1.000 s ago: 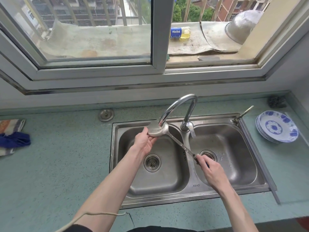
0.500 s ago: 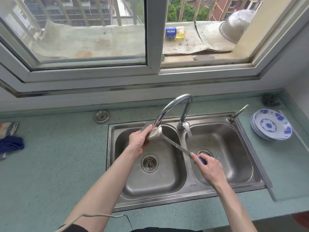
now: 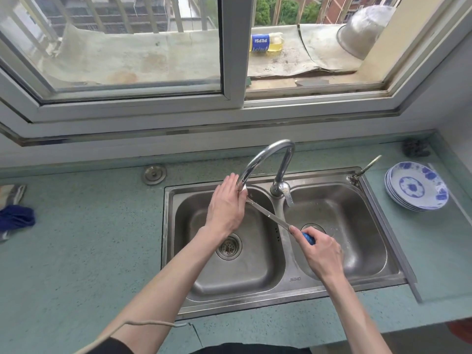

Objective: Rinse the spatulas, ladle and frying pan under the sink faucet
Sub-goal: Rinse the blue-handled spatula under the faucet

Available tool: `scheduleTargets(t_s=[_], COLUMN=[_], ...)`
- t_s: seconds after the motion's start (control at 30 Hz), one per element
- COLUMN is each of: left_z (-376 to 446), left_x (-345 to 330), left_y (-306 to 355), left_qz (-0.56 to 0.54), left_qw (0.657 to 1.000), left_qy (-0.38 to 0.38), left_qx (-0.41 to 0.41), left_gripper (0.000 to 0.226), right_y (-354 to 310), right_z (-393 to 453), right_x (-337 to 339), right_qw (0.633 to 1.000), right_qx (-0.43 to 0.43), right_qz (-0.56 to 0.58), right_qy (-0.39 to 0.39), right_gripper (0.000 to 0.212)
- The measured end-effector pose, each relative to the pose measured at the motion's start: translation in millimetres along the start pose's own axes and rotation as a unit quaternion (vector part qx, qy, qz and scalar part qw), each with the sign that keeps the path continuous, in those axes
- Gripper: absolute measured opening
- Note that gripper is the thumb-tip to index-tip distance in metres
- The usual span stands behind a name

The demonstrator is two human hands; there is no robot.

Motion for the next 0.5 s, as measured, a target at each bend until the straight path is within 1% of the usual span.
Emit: scheduleTargets(t_s=[0.07, 0.17, 0.23, 0.27, 0.3, 0.37, 0.43, 0.47, 0.5], left_z=[-1, -4, -1, 0, 2, 5, 8, 9, 11], left_x=[-3, -11, -13, -14, -14, -14, -14, -17, -18], left_y=[5, 9, 3, -2, -7, -16, -16, -15, -14], left_qz=[0.015, 0.055, 0.061, 0.057, 0.04, -0.016, -0.099, -0.158, -0.224], left_qw=[1.0, 0.994, 0.994, 0.996, 0.999, 0.994, 0.972, 0.956, 0.933], left_qy=[0.015, 0.01, 0.002, -0.005, -0.016, -0.056, -0.098, -0.097, -0.082], left_qx=[-0.021, -0.093, -0.094, -0.075, -0.033, 0.094, 0.19, 0.227, 0.269], left_gripper=[0.052, 0.048, 0.049, 0.053, 0.059, 0.081, 0.093, 0.095, 0.096], right_y=[-4, -8, -7, -7, -7, -8, -9, -9, -9], right_z=[-3, -7, -9, -10, -12, -13, -12, -11, -11], right_x=[-4, -10, -12, -12, -12, -11, -13, -14, -16], right_qw=[1.0, 1.0, 0.999, 0.999, 0.999, 0.998, 0.998, 0.998, 0.998], right_qx=[-0.009, -0.023, -0.028, -0.03, -0.032, -0.037, -0.039, -0.038, -0.037], right_qz=[-0.002, -0.01, -0.014, -0.016, -0.014, -0.007, -0.013, -0.016, -0.016], right_qy=[0.004, 0.013, 0.019, 0.026, 0.036, 0.052, 0.051, 0.048, 0.046], right_gripper=[0.052, 0.053, 0.054, 0.054, 0.054, 0.053, 0.053, 0.053, 0.054])
Point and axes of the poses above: each hand's wrist, its own z-axis towards the middle knuckle, its own x-axis out of the back of the hand, y = z × x, the point moved 2 cm from there along z, towards the middle knuckle, and after that the axes turned 8 degrees about z, right-handed, at the moved point
